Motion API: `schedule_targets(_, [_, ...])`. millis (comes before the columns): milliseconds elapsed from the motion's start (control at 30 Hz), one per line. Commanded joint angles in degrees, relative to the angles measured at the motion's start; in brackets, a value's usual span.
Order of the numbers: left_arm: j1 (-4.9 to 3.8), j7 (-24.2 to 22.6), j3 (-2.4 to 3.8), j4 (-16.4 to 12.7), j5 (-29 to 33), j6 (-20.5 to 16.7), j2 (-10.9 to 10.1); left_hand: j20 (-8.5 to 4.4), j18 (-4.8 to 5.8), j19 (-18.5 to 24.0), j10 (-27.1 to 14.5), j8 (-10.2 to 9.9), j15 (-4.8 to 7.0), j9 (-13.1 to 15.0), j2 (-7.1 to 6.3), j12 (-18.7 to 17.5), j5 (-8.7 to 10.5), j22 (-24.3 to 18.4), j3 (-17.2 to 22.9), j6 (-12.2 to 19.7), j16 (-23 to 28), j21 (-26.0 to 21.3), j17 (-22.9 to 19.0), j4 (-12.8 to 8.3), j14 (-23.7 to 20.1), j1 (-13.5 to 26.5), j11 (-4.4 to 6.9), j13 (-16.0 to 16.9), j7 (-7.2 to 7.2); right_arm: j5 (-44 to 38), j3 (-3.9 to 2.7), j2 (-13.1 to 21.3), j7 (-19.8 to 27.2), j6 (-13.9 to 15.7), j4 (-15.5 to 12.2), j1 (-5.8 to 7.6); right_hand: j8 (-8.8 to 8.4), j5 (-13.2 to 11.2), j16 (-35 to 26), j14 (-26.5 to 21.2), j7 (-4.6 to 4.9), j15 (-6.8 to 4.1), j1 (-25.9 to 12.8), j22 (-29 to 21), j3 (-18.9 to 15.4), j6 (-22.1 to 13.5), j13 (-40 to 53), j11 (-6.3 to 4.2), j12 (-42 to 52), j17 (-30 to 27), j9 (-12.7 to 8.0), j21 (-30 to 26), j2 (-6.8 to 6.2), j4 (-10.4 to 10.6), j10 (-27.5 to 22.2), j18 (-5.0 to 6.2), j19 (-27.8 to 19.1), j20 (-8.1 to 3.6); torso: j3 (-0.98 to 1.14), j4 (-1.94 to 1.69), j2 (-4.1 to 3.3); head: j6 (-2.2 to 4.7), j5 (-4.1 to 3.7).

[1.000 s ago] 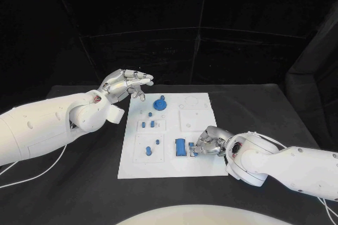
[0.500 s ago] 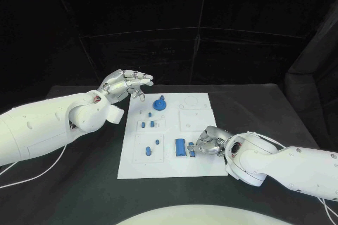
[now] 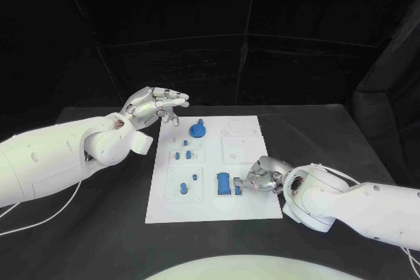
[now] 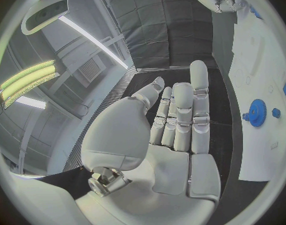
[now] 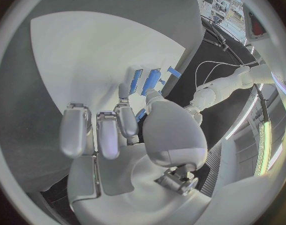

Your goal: Assemble the parts on the task board

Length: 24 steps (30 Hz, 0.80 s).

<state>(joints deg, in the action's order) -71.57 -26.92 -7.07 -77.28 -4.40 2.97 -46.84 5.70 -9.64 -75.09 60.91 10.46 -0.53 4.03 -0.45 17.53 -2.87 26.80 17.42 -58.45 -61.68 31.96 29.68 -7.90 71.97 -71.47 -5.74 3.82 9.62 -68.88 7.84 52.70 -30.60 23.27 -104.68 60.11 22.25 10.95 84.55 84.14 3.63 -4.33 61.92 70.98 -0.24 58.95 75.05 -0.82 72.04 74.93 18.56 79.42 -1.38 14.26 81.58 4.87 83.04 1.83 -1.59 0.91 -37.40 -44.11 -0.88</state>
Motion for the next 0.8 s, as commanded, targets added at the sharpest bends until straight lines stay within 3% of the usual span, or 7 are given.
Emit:
schedule_targets(33, [-0.07, -0.2, 0.01, -0.1, -0.2, 0.7, -0.1, 0.35, -0.79, 0.1, -0.2, -0.1, 0.00, 0.1, 0.46, 0.4, -0.22, -0.1, -0.3, -0.2, 0.2, -0.4, -0.1, -0.2, -0.5, 0.0, 0.22, 0.1, -0.06, 0.7, 0.00, 0.7, 4.5, -0.4, -0.2, 0.06, -0.29, 1.2, -0.1, 4.1, 0.36, -0.07, 2.2, -0.4, -0.6, -1.5, 0.6, 0.37, -0.7, 6.0, 0.0, -0.3, 0.40, -0.5, -0.2, -0.97, -0.2, -0.09, -0.02, 0.03, 0.10, 0.20, -0.06])
schedule_targets(233, [-0.06, -0.7, 0.01, 0.2, -0.1, 0.4, 0.0, 0.35, -0.78, 0.0, -0.3, -0.1, -0.01, 0.0, 0.44, 0.4, -0.22, -0.1, -0.5, -0.2, 0.2, -0.4, -0.1, -0.1, -0.5, 0.1, 0.21, 0.0, -0.05, 11.0, -0.04, 2.2, 14.2, 1.0, 0.5, 0.21, -3.36, 3.9, -6.2, 1.9, 2.84, 1.67, 8.6, -10.5, -1.3, -7.7, -7.8, 2.53, -12.2, -2.2, -1.1, -7.1, 1.07, -3.6, -6.8, 0.93, -4.6, 1.27, -0.07, 0.03, 0.32, 0.97, -0.41])
schedule_targets(400, [-0.05, -1.5, 0.01, 1.7, 0.9, -0.4, 0.8, 0.47, -0.73, 0.8, -0.3, -0.1, -0.16, 0.0, 0.24, 0.5, -0.22, -0.6, -1.3, -0.2, 2.3, -1.2, -3.7, 0.3, -2.6, 0.7, 0.15, 0.0, -0.06, 27.3, -0.10, 2.0, 28.4, 0.8, 4.5, 1.70, -4.62, 2.4, -27.7, -5.9, 4.24, 2.54, 16.3, -38.3, 1.5, -9.8, -25.2, 3.65, -35.5, -25.9, -1.6, -28.6, 3.04, -7.5, -20.1, 5.54, -17.0, 2.33, -0.44, -0.13, 1.40, 2.29, -1.22])
schedule_targets(467, [-0.04, -1.8, 0.01, 2.9, 1.4, -0.8, 1.3, 0.59, -0.72, 1.7, -0.3, -0.1, -0.25, 0.0, 0.22, 0.6, -0.21, -1.1, -1.8, -0.2, 3.4, -2.1, -4.3, 0.5, -3.6, 0.9, 0.12, 0.0, -0.06, 33.5, -0.13, 1.2, 34.0, -0.2, 7.5, 2.56, -5.40, 2.7, -41.2, -12.0, 5.02, 3.63, 18.6, -42.3, 3.3, -9.9, -30.8, 4.46, -42.6, -37.3, -2.1, -34.6, 3.01, -8.4, -23.9, 5.58, -20.2, 3.09, -0.63, -0.18, 2.00, 3.16, -1.70])
schedule_targets(567, [0.02, -2.4, 0.00, 4.8, 2.5, -1.7, 2.2, 0.82, -0.76, 3.4, -0.3, -0.1, -0.43, 0.0, 0.38, 0.7, -0.21, -2.2, -2.5, -0.3, 6.0, -4.0, -5.6, 0.6, -5.4, 0.9, 0.05, 0.0, 0.00, 40.3, -0.36, -0.8, 40.4, -2.1, 12.6, 3.51, -6.77, 6.1, -52.5, -15.9, 6.30, 5.56, 19.9, -47.9, 6.8, -8.8, -41.6, 6.76, -53.3, -42.8, -3.0, -43.4, 1.98, -8.4, -25.5, 5.55, -23.5, 4.80, -0.97, -0.14, 2.86, 4.69, -1.91])
schedule_targets(700, [0.26, -3.4, 0.01, 8.7, 3.8, -2.6, 4.3, 2.07, -0.45, 10.1, -0.3, -0.6, -1.54, -0.1, 0.98, -0.5, -0.14, -5.9, -2.9, -0.4, 17.2, -10.2, -10.7, 0.7, -10.9, 0.4, -0.70, -0.2, 0.39, 46.8, -2.02, -5.4, 48.4, -4.2, 22.6, 4.30, -10.25, 4.1, -66.9, -22.1, 7.76, 8.77, 19.8, -55.3, 11.6, -8.1, -53.7, 8.52, -61.8, -51.1, -5.2, -54.9, -0.35, -8.3, -24.4, 5.20, -28.4, 7.85, -1.14, -0.30, 3.85, 7.07, -1.93])
schedule_targets(800, [0.53, -3.7, 0.02, 11.8, 4.2, -2.0, 5.9, 3.71, 0.00, 15.6, -0.8, -1.7, -3.81, -0.2, 0.88, -2.7, -0.01, -9.2, -3.2, 0.0, 27.6, -15.5, -15.1, 1.2, -15.5, 0.9, -1.64, -0.3, 0.91, 49.1, -3.49, -8.8, 53.2, -4.0, 29.3, 4.53, -12.78, 2.7, -73.2, -24.2, 8.27, 10.65, 18.8, -59.3, 12.9, -7.6, -59.1, 9.15, -64.1, -55.9, -6.8, -61.0, -1.87, -8.6, -23.3, 5.40, -29.9, 10.00, -1.00, -0.47, 4.19, 7.88, -1.68])
